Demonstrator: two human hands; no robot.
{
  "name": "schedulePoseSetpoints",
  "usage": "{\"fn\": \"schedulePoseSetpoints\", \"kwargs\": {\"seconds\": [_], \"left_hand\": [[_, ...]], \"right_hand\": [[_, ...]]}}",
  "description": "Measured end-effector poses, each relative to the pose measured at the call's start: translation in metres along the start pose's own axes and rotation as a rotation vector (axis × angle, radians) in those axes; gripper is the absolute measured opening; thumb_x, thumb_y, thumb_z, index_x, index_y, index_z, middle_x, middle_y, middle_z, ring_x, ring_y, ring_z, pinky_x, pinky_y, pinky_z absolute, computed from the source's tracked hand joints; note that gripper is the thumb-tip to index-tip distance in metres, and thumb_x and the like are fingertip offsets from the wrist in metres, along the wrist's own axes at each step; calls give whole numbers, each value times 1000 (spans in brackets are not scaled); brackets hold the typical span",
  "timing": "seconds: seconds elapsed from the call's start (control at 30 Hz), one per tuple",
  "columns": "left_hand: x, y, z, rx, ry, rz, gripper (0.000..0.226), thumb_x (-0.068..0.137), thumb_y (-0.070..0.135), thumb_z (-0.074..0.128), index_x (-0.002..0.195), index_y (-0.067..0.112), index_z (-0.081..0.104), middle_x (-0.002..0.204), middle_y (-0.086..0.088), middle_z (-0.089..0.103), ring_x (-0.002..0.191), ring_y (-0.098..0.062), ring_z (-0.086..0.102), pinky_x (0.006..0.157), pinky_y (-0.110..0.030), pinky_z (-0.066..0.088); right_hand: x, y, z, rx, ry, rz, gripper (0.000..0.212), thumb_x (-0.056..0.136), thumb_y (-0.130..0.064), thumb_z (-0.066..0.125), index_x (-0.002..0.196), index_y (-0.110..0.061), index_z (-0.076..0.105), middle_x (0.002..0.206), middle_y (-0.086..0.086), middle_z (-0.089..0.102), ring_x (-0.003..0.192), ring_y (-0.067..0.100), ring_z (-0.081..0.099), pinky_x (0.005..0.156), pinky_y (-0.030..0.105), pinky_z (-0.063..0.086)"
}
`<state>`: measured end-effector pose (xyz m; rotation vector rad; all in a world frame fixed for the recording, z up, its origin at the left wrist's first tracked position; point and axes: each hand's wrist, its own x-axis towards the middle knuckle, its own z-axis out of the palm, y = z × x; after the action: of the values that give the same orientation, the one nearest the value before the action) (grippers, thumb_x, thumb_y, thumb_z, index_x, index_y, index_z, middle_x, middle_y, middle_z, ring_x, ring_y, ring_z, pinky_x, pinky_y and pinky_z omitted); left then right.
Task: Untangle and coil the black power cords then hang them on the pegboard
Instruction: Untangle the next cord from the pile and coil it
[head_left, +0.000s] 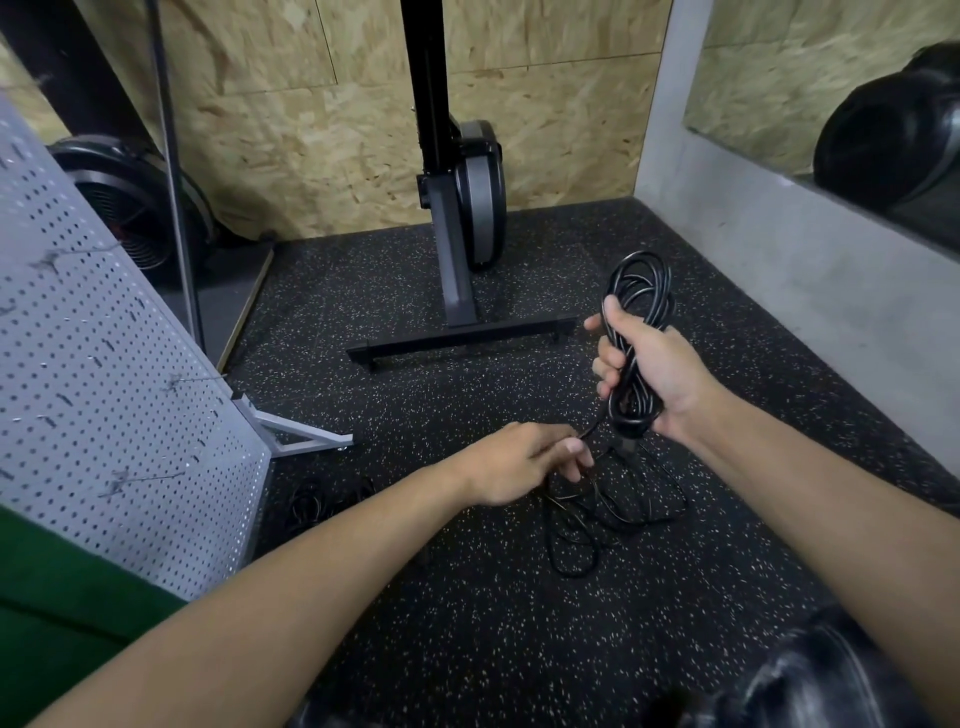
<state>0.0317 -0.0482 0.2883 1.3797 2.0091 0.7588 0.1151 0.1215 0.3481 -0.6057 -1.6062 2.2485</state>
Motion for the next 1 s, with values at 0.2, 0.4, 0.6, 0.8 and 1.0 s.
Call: {"fn": "schedulePoseSetpoints", "kwargs": {"seconds": [0.2, 0.4, 0.6, 0.8, 1.0], "left_hand": [[0, 14, 7, 6, 225, 133, 21, 103, 38, 64, 109, 21, 75, 76, 5, 71, 63, -5, 59, 69, -26, 52], [6, 16, 11, 55, 240, 156, 26, 98, 42, 69, 98, 17, 76, 78, 4, 72, 61, -13, 58, 61, -28, 48], [2, -6, -7, 120, 48, 6, 46, 108, 49, 46, 94, 12, 68, 66, 0, 62, 57, -11, 60, 58, -19, 44], [-1, -32, -4, 106, -156, -154, 26, 112, 25, 46, 112, 16, 69, 95, -2, 71, 91, -12, 67, 79, -21, 44], [2, -22, -19, 181, 76, 46, 19, 103, 32, 65, 97, 17, 75, 86, 6, 75, 82, -13, 71, 79, -32, 55]], "right_hand": [[1, 3, -6, -23, 85, -33, 31, 100, -40, 66, 109, -10, 67, 62, -1, 51, 54, 16, 54, 57, 30, 54], [5, 11, -5, -113, 131, 26, 29, 102, -40, 64, 103, -12, 68, 60, -2, 50, 52, 14, 51, 52, 29, 49], [8, -2, -9, 26, 86, 77, 26, 104, -40, 61, 104, -14, 67, 59, -5, 43, 49, 10, 44, 47, 24, 41], [11, -10, -20, -18, 117, 87, 26, 105, -39, 60, 101, -14, 67, 57, -5, 42, 48, 10, 42, 44, 23, 40], [12, -2, -27, -443, 144, -1, 32, 105, -37, 61, 109, -6, 70, 56, -3, 49, 48, 13, 49, 50, 29, 48]]}}
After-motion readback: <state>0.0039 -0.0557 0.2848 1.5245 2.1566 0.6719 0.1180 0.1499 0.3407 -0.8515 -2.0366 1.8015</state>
